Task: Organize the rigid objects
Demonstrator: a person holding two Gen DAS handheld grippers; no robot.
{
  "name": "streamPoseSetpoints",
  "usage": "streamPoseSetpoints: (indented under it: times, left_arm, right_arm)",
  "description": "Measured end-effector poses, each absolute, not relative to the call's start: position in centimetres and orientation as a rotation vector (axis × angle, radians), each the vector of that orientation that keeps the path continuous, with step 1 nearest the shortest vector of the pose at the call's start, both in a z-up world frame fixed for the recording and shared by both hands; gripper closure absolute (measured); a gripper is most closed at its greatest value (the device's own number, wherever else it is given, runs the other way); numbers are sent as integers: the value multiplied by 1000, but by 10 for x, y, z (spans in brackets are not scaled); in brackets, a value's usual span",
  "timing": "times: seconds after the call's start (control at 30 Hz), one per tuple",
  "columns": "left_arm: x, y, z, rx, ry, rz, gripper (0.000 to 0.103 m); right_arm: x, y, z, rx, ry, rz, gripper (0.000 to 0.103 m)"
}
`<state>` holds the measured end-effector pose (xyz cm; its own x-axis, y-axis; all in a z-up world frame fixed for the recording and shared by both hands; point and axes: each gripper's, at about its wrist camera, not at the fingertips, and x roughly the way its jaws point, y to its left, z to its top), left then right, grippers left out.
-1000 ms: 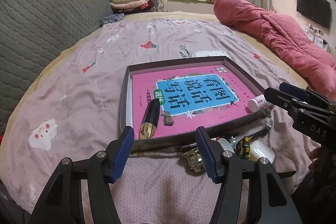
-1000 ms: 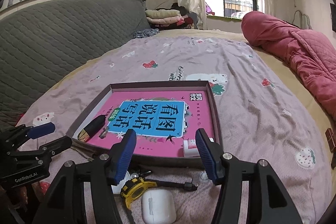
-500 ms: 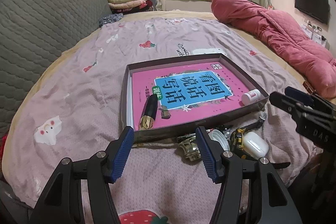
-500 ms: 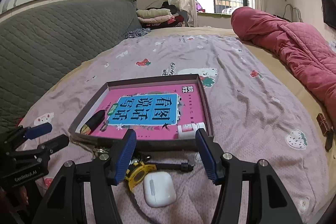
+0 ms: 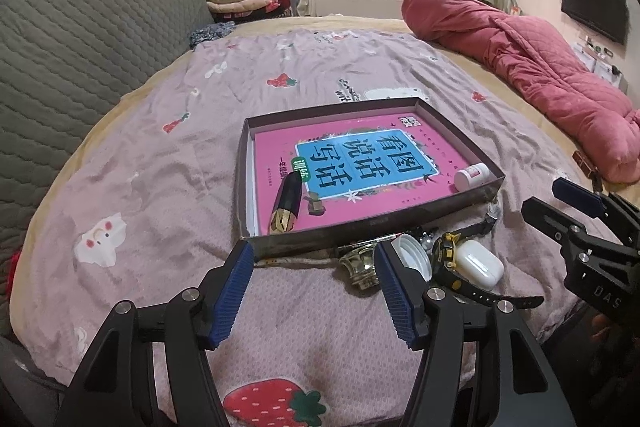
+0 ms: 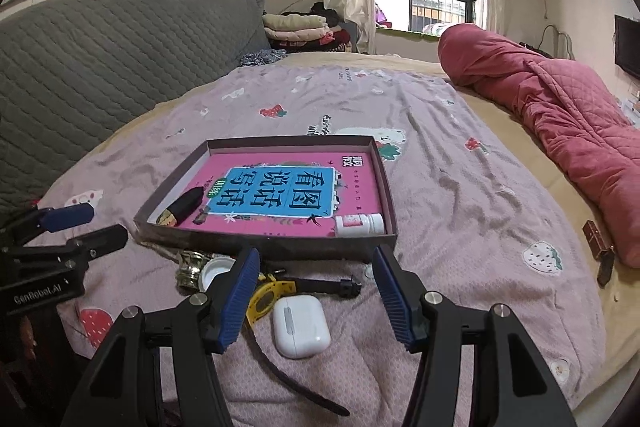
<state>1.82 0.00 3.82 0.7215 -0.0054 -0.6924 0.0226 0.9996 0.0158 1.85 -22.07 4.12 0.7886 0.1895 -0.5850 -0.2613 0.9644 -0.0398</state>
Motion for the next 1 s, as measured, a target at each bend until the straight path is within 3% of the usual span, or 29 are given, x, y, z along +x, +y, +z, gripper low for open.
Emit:
streamPoseSetpoints:
  times: [1.0]
  left_arm:
    - [14,-3,15,-12,831,-51,38]
  right_arm:
    - [15,-206,24,-192,680,273,45]
